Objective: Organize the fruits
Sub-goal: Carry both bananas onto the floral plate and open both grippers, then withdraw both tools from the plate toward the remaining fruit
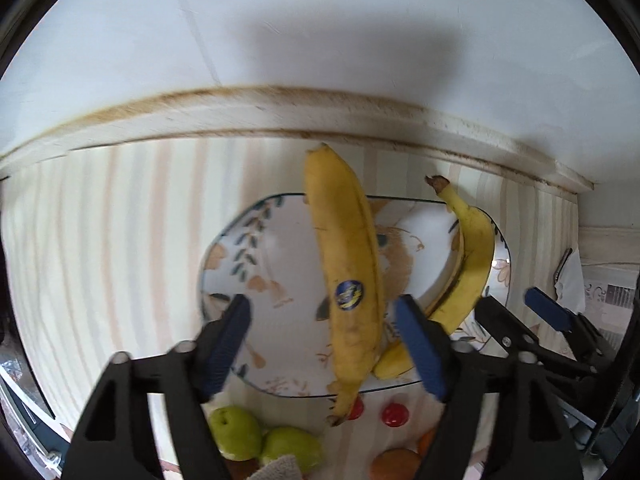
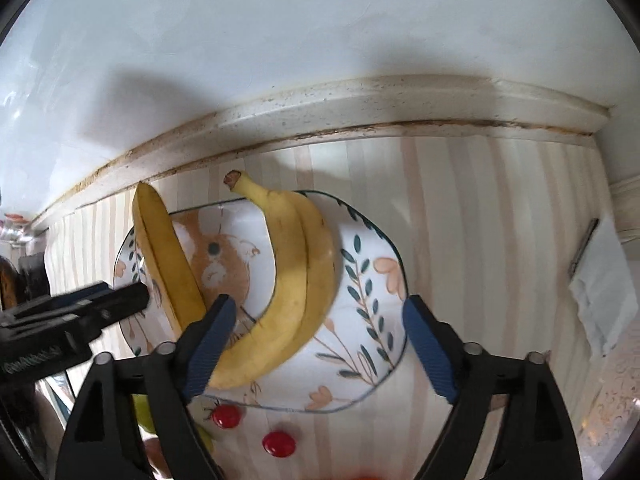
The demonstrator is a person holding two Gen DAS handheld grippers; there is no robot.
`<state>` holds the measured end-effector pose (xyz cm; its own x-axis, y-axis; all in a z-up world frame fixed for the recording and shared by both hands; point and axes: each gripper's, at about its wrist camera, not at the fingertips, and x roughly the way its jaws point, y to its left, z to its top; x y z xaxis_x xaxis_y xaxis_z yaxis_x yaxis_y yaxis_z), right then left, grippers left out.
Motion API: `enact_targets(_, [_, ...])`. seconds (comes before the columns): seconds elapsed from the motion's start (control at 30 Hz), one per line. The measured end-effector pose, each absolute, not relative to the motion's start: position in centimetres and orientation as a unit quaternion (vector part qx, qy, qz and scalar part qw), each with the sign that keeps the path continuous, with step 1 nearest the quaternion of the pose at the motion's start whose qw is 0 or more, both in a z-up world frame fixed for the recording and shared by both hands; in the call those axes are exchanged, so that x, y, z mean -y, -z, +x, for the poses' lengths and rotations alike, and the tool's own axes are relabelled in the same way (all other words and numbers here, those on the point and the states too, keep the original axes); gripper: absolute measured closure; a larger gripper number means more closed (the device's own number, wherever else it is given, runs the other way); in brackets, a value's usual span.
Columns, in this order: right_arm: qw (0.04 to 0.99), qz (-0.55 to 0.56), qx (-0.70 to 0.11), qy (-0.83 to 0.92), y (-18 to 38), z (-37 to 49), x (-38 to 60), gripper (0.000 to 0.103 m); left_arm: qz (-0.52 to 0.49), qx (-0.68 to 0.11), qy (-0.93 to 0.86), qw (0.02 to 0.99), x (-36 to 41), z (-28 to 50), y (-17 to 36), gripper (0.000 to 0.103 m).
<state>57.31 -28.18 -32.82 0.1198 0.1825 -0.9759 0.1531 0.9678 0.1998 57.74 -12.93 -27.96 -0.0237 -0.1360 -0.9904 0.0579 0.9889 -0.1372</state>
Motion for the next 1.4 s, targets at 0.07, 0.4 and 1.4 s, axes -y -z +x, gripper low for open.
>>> enact_targets(0.07, [0.744, 0.112, -0.658, -0.009, 32.0, 56.6, 27.6, 0.01, -0.016, -0.699, 0.061, 0.712, 12.1, 57.1, 27.2, 0.013])
enact_targets(0.4, [0.781, 0.096, -0.617, -0.013, 27.2, 50.6, 28.5, 0.008, -0.009, -0.63, 0.036, 0.776, 9.5, 51.8, 23.1, 0.013])
enact_targets(1.4, [0.854, 0.148, -0.498, -0.023, 12.6, 32.5, 27.9, 0.008, 0.03, -0.49, 0.039, 0.871, 6.4, 35.6, 11.3, 0.013])
